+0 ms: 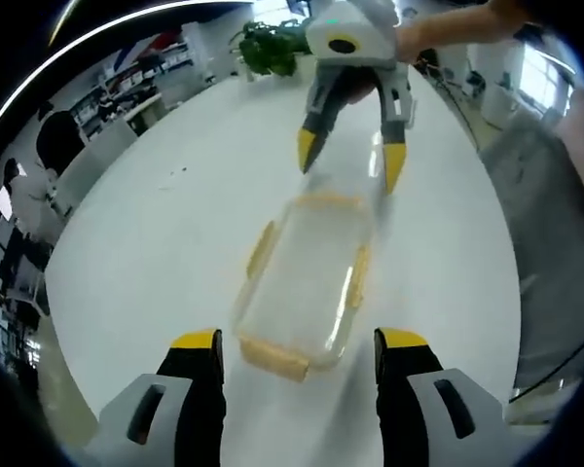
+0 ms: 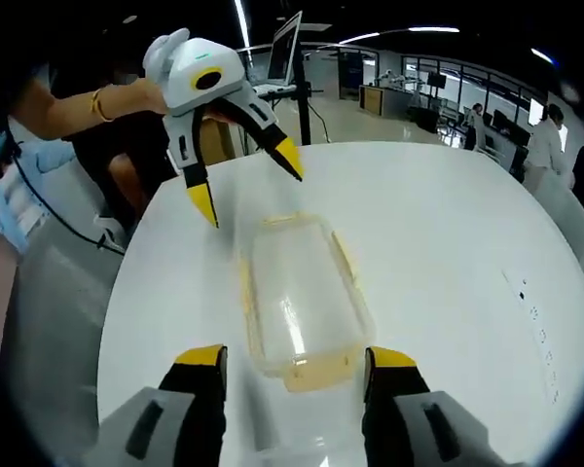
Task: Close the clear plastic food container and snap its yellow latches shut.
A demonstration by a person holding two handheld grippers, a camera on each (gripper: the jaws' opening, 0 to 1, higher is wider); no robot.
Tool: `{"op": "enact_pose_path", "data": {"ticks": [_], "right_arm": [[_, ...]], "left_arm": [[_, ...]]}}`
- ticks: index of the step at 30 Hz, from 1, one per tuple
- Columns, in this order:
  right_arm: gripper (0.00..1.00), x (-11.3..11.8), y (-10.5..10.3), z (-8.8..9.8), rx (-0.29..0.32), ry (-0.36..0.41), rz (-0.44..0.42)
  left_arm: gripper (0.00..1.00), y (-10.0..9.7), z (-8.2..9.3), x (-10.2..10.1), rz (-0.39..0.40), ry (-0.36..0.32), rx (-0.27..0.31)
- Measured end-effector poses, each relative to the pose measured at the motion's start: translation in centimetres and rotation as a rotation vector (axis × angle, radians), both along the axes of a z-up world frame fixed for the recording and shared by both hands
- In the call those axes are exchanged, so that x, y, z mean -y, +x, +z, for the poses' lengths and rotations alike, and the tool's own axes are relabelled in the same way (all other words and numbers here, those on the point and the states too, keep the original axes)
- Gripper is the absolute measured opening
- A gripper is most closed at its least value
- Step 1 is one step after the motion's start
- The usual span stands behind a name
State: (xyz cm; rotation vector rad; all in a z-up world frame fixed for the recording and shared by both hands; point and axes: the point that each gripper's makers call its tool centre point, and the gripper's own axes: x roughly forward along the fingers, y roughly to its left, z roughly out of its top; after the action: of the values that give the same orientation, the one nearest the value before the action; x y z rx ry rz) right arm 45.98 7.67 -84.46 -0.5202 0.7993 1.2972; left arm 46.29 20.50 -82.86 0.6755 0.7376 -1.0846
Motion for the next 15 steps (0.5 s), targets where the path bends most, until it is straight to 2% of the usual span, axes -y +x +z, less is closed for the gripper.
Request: {"op": "enact_pose_path", "data": {"ticks": [15], "right_arm": [[0.53, -0.5, -0.1, -1.3, -0.016, -0.068, 0.040]], "left_arm": [[0.58, 0.0, -1.4, -0.1, -0.046, 0.044, -0.028]]}}
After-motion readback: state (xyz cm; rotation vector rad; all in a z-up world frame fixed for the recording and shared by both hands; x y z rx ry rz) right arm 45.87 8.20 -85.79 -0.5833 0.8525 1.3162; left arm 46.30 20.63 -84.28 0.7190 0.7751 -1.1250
